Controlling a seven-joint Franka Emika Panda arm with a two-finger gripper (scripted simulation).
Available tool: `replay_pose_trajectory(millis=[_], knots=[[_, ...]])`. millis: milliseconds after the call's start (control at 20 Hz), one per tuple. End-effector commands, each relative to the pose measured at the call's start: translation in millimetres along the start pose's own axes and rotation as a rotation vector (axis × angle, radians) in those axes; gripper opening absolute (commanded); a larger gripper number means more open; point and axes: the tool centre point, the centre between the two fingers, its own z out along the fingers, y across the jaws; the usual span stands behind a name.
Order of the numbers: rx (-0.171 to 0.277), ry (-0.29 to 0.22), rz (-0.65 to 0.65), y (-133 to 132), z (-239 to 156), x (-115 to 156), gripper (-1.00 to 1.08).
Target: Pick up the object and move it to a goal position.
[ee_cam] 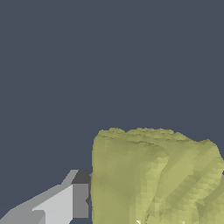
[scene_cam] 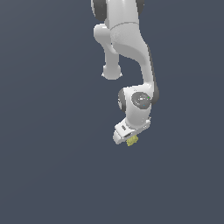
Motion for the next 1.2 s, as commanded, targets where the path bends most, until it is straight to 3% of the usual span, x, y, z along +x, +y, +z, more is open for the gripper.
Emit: replay_pose_trajectory(millis=[0,1150], knots=[[0.000,0.000,0.000,-0.6,-0.8,0.7,-1.00],[0.000,0.000,0.000,-31.8,-73.9,63.9,-1.00]])
